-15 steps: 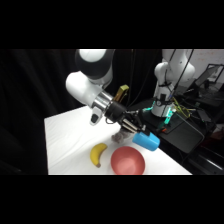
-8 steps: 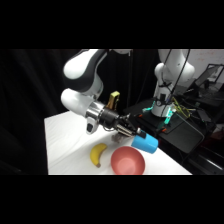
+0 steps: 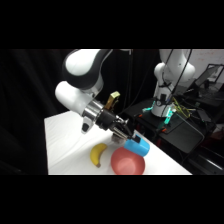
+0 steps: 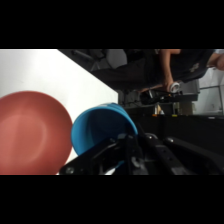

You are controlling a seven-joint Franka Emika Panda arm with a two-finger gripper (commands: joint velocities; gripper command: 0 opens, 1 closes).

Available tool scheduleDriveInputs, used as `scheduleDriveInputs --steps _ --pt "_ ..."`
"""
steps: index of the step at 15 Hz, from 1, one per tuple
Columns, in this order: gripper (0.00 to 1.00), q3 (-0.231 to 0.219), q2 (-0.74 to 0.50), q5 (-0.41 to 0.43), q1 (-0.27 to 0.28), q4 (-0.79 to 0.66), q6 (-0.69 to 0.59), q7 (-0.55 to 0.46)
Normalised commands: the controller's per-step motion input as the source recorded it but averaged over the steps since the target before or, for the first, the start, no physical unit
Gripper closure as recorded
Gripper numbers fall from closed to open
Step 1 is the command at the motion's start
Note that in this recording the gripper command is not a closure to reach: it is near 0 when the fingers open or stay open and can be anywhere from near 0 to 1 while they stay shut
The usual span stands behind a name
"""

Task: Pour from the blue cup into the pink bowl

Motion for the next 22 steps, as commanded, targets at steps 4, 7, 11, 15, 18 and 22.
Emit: scheduleDriveInputs --steps 4,7,11,15,18,22 --pt "0.04 -0.065 -0.49 -0.419 0.085 -0.4 0.46 0.2" --pt "0.04 -0.08 -0.4 -0.392 -0.055 -0.34 0.5 0.13" --pt "0.04 -0.109 -0.28 -0.277 -0.152 -0.23 0.52 0.12" --pt "0.04 -0.097 -0.14 -0.216 -0.128 -0.14 0.55 0.24" --pt "0.04 -0.084 -0.01 -0.27 -0.015 -0.1 0.61 0.44" --pt "0.03 -0.14 0.14 -0.405 0.113 -0.03 0.53 0.67"
